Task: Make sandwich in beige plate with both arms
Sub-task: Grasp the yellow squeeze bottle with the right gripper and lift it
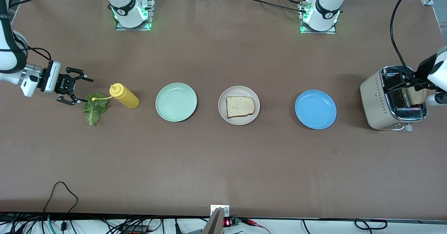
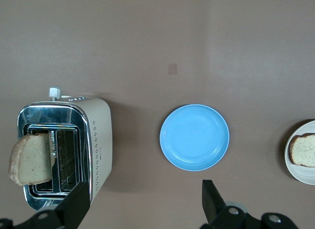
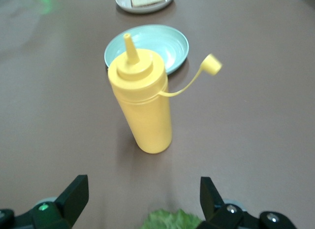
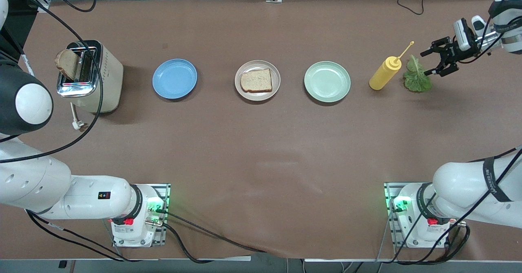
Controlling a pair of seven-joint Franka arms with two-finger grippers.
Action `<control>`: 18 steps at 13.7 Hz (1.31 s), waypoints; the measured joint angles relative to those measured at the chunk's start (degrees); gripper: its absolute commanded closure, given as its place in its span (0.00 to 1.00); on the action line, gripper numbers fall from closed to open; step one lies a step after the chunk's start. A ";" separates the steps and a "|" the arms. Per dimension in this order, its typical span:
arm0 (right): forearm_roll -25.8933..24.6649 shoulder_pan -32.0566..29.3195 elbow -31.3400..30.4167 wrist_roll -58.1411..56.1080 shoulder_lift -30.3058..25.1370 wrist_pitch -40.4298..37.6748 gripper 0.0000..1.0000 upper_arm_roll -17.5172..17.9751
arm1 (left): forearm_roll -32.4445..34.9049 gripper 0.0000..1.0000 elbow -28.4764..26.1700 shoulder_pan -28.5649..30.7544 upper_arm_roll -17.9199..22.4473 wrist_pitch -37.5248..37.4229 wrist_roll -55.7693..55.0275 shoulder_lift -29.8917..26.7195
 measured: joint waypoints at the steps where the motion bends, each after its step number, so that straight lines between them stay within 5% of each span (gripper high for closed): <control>1: 2.10 -0.16 -0.08 -2.45 1.69 -0.49 0.00 0.01 | 0.00 0.00 -0.31 0.00 0.00 0.13 0.00 -0.26; 8: 12.69 0.08 -0.01 -14.76 11.66 -5.03 0.00 0.52 | 0.00 0.00 -6.41 0.29 0.13 3.69 0.03 -4.03; 18: 17.47 0.07 0.43 -22.09 15.62 -11.05 0.00 0.76 | 0.00 0.00 -5.83 0.01 0.09 3.18 -0.09 -4.16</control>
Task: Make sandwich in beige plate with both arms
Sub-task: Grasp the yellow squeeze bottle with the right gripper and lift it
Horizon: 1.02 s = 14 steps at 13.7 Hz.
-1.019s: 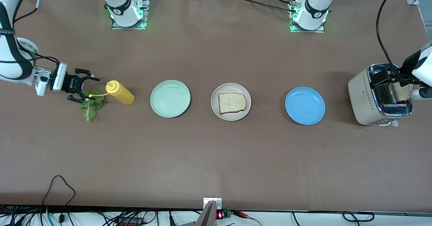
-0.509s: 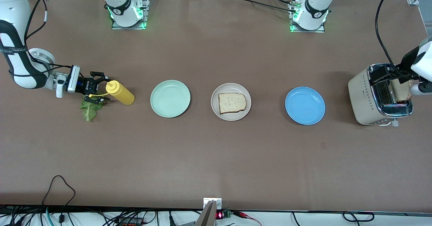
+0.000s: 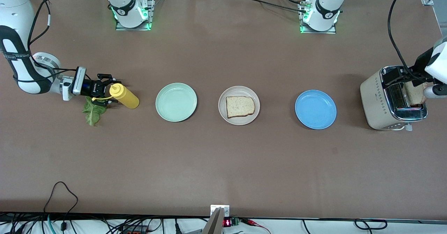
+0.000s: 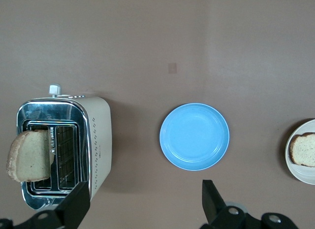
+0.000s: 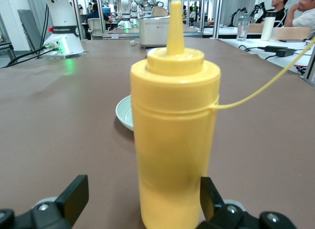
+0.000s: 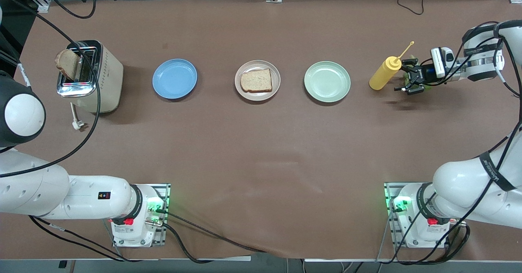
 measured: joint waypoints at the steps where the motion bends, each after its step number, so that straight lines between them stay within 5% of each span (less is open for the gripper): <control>1: 0.21 0.00 0.02 0.00 0.22 -0.14 0.00 0.04 | 0.00 0.00 0.01 0.09 0.02 0.00 0.12 0.00; 8: 4.08 0.75 0.68 0.02 2.32 -0.24 0.00 1.34 | 0.00 0.00 0.01 0.14 -0.01 -0.03 0.23 0.00; 9: 4.38 0.94 0.83 0.05 2.48 -0.23 0.08 1.56 | 0.00 0.00 0.01 0.13 -0.01 -0.03 0.23 0.00; 10: 4.48 1.15 1.00 0.06 2.55 -0.23 0.27 1.73 | 0.00 0.00 0.01 0.13 -0.01 -0.03 0.23 0.00; 11: 4.52 1.45 1.21 0.08 2.56 -0.23 0.67 1.76 | 0.00 0.00 0.01 0.15 -0.01 -0.03 0.23 0.00; 12: 4.55 1.71 1.48 0.12 2.55 -0.21 0.85 1.76 | 0.00 0.00 0.01 0.17 0.01 -0.03 0.23 0.00; 14: 4.67 1.90 1.85 0.80 2.55 -0.07 0.95 1.76 | 0.00 0.00 0.01 0.20 0.03 -0.04 0.23 0.00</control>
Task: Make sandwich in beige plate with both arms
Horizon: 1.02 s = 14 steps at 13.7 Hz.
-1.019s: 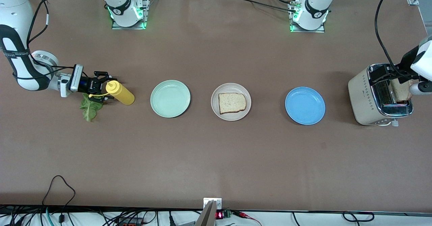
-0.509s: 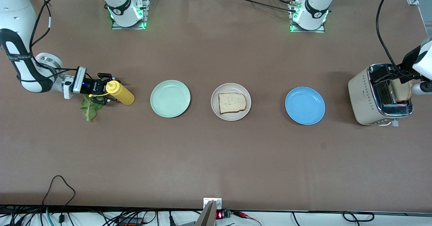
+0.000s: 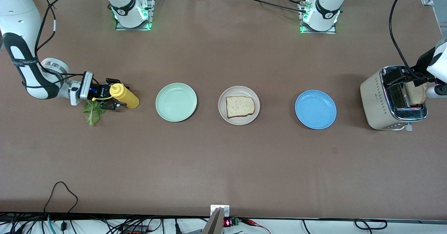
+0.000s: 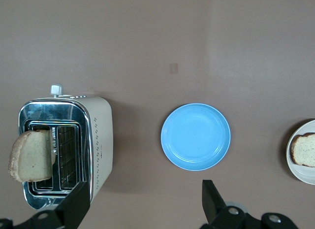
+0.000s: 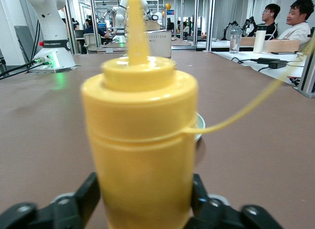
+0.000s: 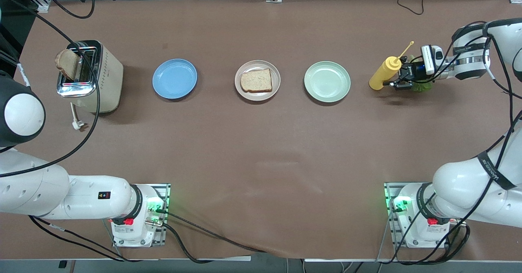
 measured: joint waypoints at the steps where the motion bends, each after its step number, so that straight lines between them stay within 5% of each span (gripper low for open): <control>1: 0.00 0.01 0.15 0.91 -0.03 0.08 1.00 0.00 | 0.00 0.00 0.00 0.02 0.00 0.00 0.00 0.00; 6: -0.93 0.52 1.93 12.32 -3.34 6.45 1.00 4.08 | 0.00 0.00 0.00 0.09 0.06 0.00 0.00 0.00; 14: -9.07 6.34 2.42 44.36 -19.26 16.67 1.00 13.39 | 0.00 0.00 0.00 0.18 0.30 0.00 0.00 0.00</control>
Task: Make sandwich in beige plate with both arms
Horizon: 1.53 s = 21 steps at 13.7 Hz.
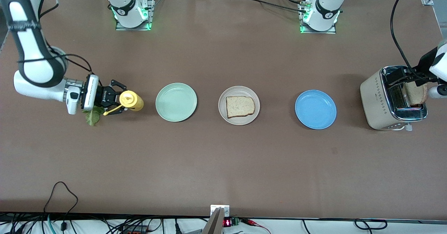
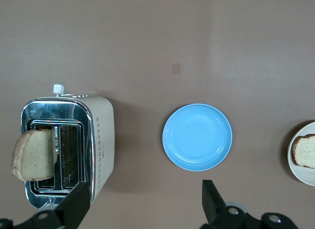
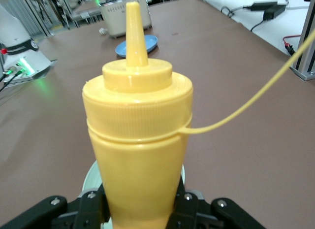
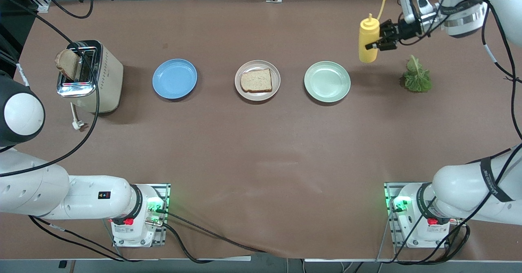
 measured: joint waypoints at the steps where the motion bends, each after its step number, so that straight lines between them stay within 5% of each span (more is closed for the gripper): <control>1: -1.75 1.31 -0.03 4.62 -1.64 2.59 1.00 1.49 | 0.00 0.00 0.00 0.00 0.01 0.00 0.00 0.00; 4: -12.22 4.14 -0.19 23.23 -5.09 13.87 1.00 10.67 | 0.00 0.00 0.00 0.02 0.07 0.01 0.00 0.00; 6: -23.67 6.51 -0.47 37.97 -6.05 20.16 1.00 16.41 | 0.00 0.00 0.00 0.03 0.12 0.04 0.00 0.00; 8: -35.97 9.57 -0.57 52.55 -6.65 21.85 1.00 18.50 | 0.00 0.00 0.00 0.02 0.16 0.05 0.00 0.00; 12: -53.86 16.41 -0.39 73.38 -6.84 21.98 1.00 18.85 | 0.00 0.00 0.00 -0.05 0.04 0.06 0.00 0.00; 16: -66.54 23.42 0.74 87.71 -4.47 19.40 1.00 18.08 | 0.00 0.00 0.00 -0.01 0.11 0.06 0.00 0.00; 21: -76.82 38.90 11.58 96.87 4.87 10.96 1.00 6.67 | 0.00 0.00 0.00 -0.02 0.13 0.06 0.00 0.00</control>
